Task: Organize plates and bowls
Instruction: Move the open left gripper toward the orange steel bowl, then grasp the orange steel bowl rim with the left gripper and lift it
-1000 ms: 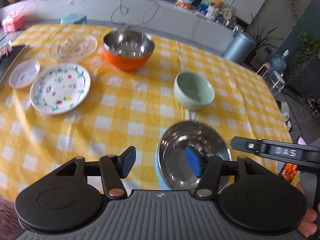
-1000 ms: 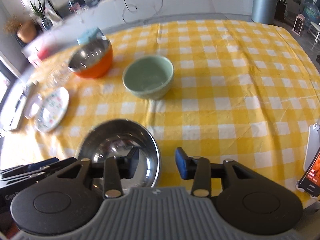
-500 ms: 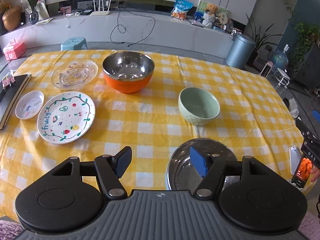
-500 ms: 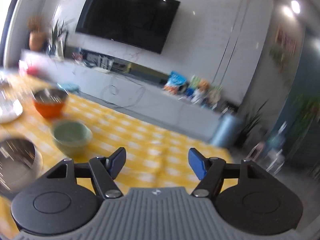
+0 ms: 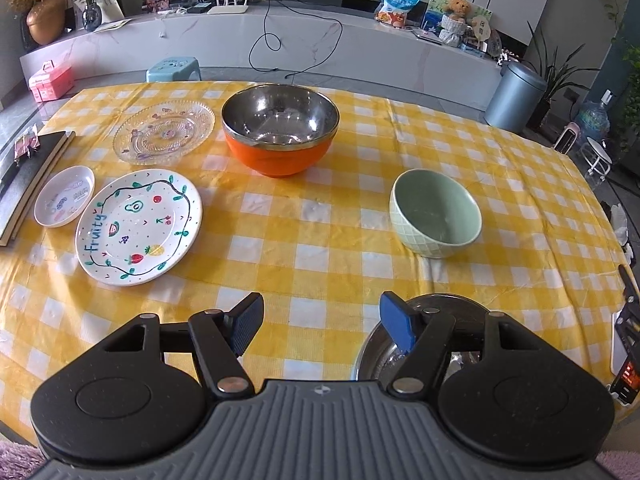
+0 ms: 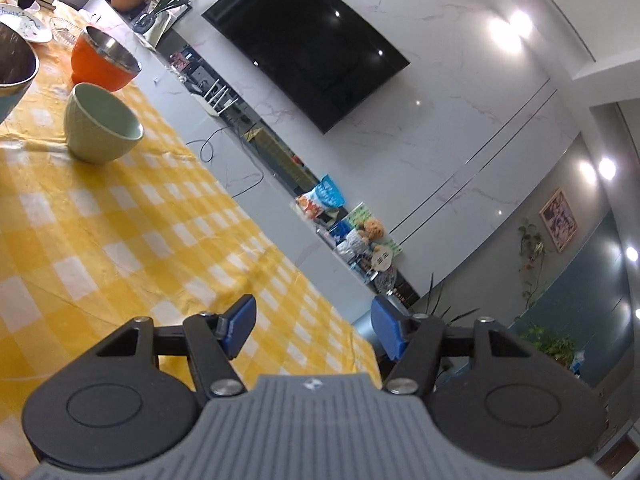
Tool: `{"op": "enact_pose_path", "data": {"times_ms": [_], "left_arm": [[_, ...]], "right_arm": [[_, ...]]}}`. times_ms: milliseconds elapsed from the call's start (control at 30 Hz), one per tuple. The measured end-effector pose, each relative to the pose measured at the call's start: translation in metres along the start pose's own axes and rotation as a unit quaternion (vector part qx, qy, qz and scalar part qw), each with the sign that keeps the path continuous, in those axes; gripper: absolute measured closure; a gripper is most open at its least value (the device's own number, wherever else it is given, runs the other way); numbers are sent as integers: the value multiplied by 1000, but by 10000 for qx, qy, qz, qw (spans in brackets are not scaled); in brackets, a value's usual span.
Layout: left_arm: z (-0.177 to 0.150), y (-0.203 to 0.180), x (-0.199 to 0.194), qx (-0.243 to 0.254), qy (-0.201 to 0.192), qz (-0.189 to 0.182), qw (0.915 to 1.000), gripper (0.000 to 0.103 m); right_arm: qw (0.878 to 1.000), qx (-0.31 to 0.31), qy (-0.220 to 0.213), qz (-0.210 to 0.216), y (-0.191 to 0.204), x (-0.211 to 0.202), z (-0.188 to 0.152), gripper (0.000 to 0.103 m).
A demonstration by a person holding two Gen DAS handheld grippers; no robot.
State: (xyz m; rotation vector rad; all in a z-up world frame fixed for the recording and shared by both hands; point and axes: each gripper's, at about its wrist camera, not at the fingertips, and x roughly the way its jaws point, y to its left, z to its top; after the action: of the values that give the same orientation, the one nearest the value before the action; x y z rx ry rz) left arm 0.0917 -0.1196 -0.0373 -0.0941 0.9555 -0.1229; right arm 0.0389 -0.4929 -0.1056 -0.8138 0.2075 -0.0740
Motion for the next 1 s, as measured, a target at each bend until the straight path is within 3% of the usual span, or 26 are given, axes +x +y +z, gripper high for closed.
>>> {"op": "enact_pose_path", "data": {"times_ms": [367, 567, 833, 1000], "left_arm": [[19, 4, 5, 226, -7, 15, 9997, 25], [51, 15, 3, 538, -136, 42, 9985, 24], [88, 41, 11, 854, -313, 52, 9958, 24], [105, 64, 28, 760, -309, -119, 9966, 25]], "right_arm": [[9978, 640, -112, 160, -15, 21, 57, 35], [9922, 1010, -249, 684, -5, 43, 109, 23], [9728, 1543, -186, 1719, 28, 78, 187, 24], [9617, 1670, 4, 2173, 55, 101, 226, 26]]}}
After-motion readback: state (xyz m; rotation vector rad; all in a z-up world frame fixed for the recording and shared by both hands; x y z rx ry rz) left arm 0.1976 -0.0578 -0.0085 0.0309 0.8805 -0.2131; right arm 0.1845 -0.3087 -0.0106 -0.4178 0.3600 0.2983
